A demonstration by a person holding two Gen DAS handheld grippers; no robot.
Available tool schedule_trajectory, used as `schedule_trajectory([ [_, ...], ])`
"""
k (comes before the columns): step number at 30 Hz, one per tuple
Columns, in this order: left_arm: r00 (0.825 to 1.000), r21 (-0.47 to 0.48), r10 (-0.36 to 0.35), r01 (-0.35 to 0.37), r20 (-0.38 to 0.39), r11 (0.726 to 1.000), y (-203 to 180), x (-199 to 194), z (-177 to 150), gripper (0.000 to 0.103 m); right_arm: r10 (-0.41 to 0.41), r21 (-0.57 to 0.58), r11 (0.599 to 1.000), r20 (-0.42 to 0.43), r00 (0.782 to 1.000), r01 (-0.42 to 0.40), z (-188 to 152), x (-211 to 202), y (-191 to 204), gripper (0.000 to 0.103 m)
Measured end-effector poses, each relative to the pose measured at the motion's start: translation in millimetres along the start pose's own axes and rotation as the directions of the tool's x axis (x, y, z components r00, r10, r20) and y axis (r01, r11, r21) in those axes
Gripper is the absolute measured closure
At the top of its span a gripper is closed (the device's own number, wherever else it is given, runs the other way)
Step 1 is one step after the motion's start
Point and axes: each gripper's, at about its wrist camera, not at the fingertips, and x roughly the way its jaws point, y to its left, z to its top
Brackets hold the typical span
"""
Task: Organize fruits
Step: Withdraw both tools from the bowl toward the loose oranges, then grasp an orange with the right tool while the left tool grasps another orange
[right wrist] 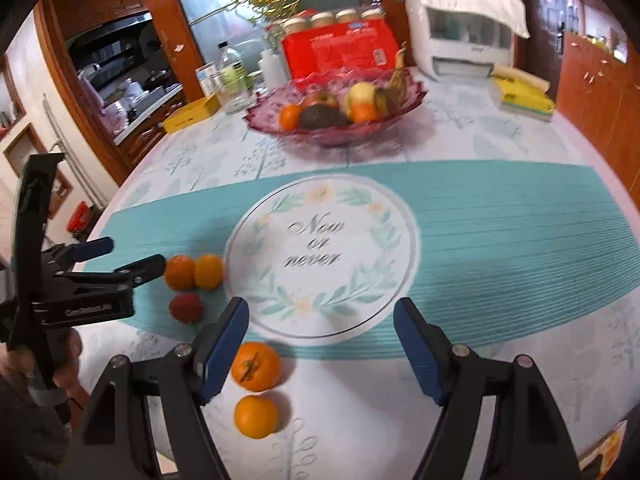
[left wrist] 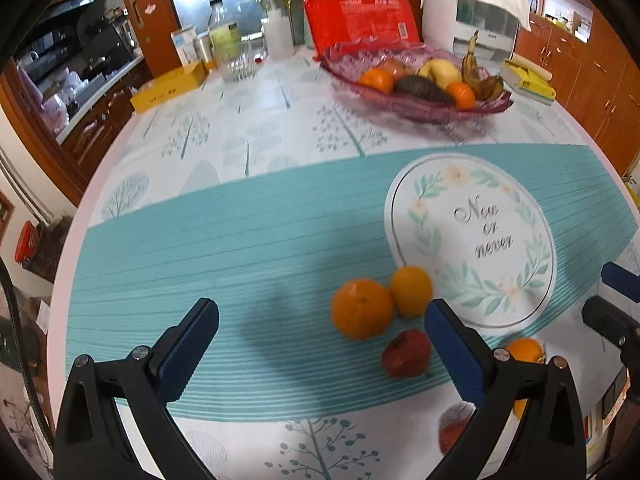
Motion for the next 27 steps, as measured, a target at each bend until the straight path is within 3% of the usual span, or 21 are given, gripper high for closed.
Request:
schedule_trajectory([
  [8, 0.999, -0.002, -0.024, 0.024, -0.048, 1.000, 7, 18, -5, 0.001, 0.048, -0.079, 0.995, -0.077, 0.996, -0.054, -12, 19, 27, 0.029],
  [13, 0.996, -0.010, -0.048, 0.048, -0.074, 0.999, 7, 30, -5, 0.002, 0.051, -0.110, 0.992, -0.136, 0.989, -0.067, -19, 32, 36, 0.041],
  [27, 0.986, 0.008, -0.132, 0.134, -0.104, 0.991, -3, 43, 1, 0.041, 0.066, -0.135, 0.986, -0.206, 0.976, -0.095, -27, 45, 43, 0.062],
])
